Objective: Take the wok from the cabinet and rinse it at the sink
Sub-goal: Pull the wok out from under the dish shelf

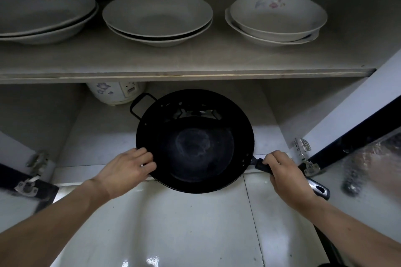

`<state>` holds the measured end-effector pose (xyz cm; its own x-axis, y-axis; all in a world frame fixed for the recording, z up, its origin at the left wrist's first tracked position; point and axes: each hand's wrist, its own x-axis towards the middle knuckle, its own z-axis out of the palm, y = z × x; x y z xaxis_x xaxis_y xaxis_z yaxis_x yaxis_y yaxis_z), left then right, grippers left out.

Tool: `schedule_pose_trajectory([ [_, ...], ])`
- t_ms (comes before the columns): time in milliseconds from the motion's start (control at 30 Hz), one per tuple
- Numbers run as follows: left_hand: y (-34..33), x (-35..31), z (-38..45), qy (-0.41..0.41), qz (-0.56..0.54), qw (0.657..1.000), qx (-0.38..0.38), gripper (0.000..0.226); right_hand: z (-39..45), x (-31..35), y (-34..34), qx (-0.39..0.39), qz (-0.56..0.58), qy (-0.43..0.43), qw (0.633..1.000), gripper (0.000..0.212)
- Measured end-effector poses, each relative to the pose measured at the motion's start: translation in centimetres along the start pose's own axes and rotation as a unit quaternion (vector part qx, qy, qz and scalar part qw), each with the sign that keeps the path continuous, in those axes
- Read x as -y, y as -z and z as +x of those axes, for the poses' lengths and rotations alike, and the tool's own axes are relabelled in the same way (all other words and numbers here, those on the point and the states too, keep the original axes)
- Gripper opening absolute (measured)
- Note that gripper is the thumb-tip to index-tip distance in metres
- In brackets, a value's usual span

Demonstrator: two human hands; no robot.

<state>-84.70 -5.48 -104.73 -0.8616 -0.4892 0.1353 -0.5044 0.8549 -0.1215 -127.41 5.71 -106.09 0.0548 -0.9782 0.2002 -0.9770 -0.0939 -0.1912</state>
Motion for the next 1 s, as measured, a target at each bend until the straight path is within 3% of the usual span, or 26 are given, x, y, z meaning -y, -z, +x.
schedule_pose_trajectory([
  [200,0.2,-1.0,0.1,0.013,0.007,1.0,0.008,0.005,-0.1,0.4,0.0,-0.01,-0.026,0.011,1.0,0.049],
  [333,0.4,-1.3,0.2,0.019,0.0,0.999,0.039,0.04,-0.4,0.4,0.1,-0.009,-0.029,0.017,0.999,0.05],
  [433,0.9,-1.7,0.2,0.011,0.012,0.999,0.042,0.051,-0.4,0.3,0.6,-0.009,-0.04,0.022,0.999,0.05],
  [700,3.7,-2.8,-1.7,-0.04,0.028,0.998,0.043,0.034,-1.2,0.5,1.9,0.026,-0.047,0.034,0.998,0.051],
  [1000,11.5,-5.5,-5.0,-0.019,-0.04,0.995,0.087,0.046,-3.6,3.8,9.2,0.114,-0.04,0.031,0.992,0.054],
])
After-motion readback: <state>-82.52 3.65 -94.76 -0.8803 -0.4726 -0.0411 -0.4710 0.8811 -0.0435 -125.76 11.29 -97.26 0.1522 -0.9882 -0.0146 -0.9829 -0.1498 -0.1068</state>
